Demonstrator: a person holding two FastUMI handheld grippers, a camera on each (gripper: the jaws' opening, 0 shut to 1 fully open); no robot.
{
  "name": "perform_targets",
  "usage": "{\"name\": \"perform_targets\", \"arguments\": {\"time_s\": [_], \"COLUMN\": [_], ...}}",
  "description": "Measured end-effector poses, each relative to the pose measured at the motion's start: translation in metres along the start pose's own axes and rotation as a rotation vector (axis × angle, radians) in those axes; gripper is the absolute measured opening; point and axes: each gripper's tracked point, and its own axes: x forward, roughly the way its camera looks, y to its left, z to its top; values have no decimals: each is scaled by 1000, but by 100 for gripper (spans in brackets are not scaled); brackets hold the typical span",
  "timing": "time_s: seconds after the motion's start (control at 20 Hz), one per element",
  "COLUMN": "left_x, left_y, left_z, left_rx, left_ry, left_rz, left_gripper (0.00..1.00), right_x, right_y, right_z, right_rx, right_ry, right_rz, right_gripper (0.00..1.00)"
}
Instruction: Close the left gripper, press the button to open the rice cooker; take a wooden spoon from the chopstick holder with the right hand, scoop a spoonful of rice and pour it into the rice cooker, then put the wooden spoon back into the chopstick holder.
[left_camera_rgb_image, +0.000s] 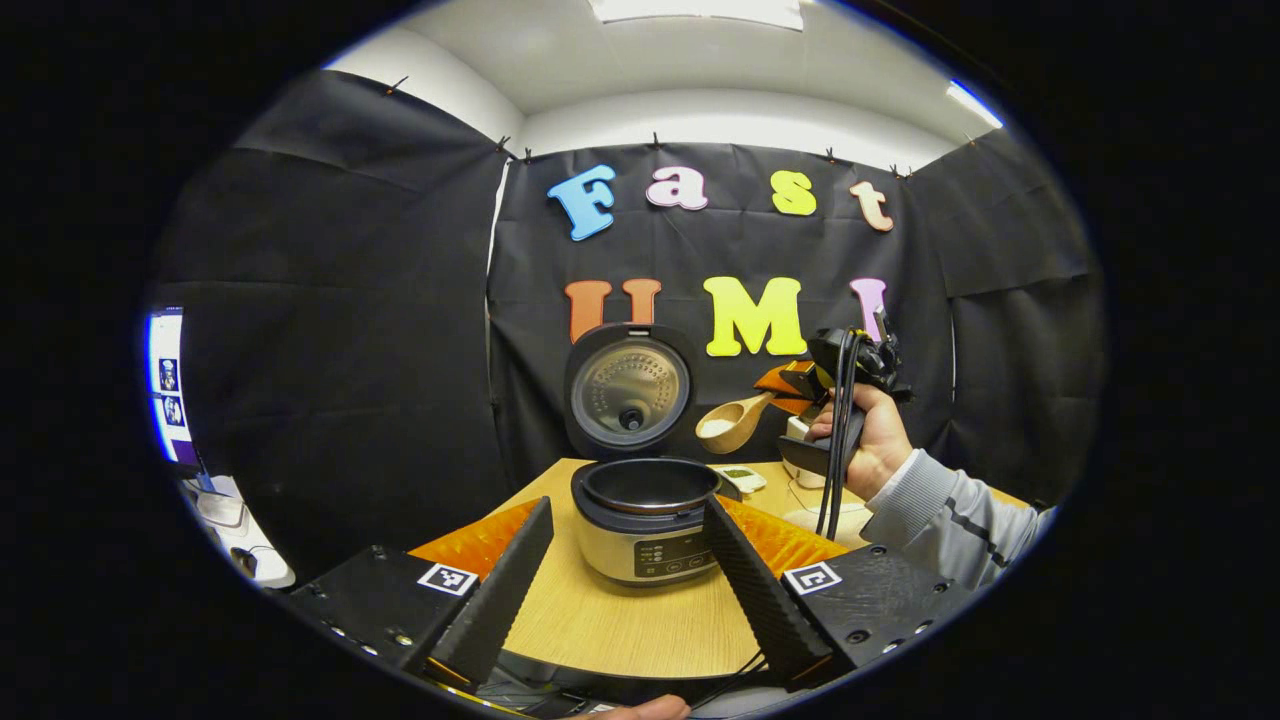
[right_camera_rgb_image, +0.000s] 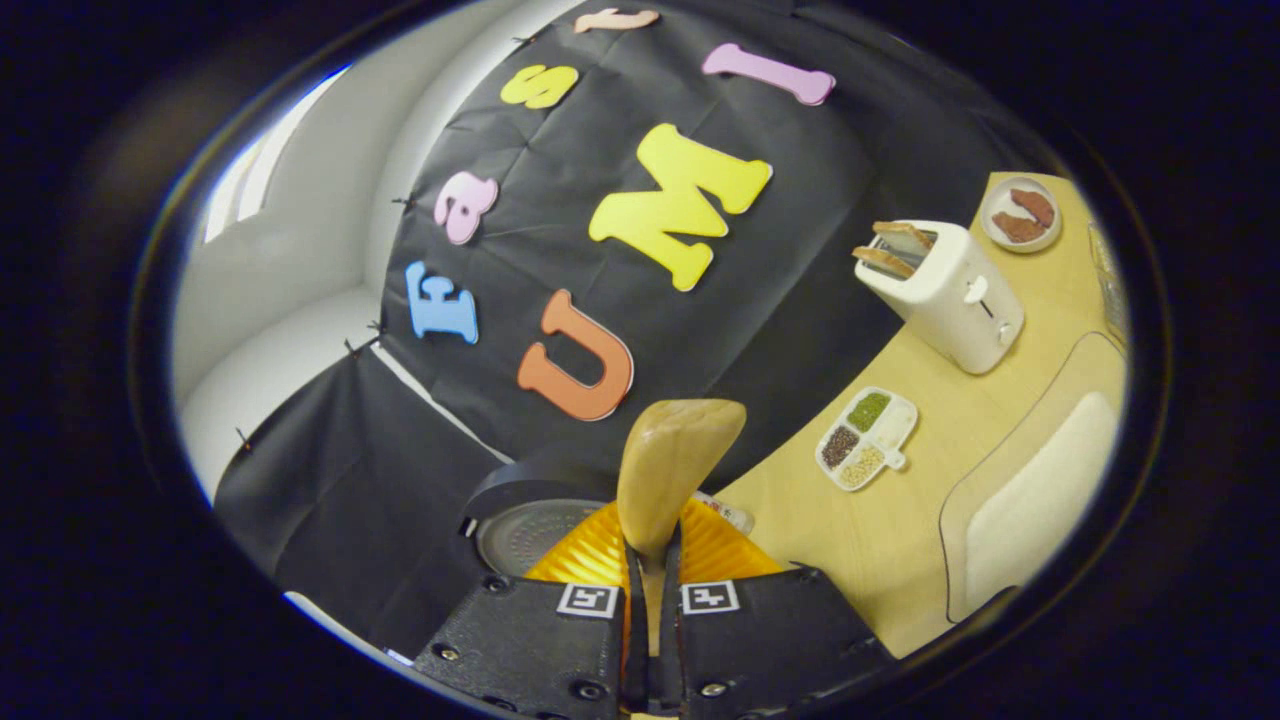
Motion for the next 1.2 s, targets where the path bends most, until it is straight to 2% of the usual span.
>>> {"name": "perform_targets", "arguments": {"time_s": [0.25,0.5,0.6,0.75,1.2], "left_x": [6,10,10,11,9], "left_y": [2,6,6,13,20], "left_z": [-5,-13,-15,-16,-21], "left_rx": [3,22,8,14,-23], "left_ry": [11,31,36,36,49], "left_rz": [14,37,29,46,58], "left_gripper": [96,96,96,96,96], "right_x": [18,27,29,26,21], "right_y": [15,29,33,43,71], "right_z": [-26,-46,-55,-65,-80], "right_rx": [-129,-433,-525,-602,-883], "right_ry": [69,129,153,178,176], "right_rz": [-6,-52,-47,-28,20], "right_gripper": [10,10,10,10,10]}}
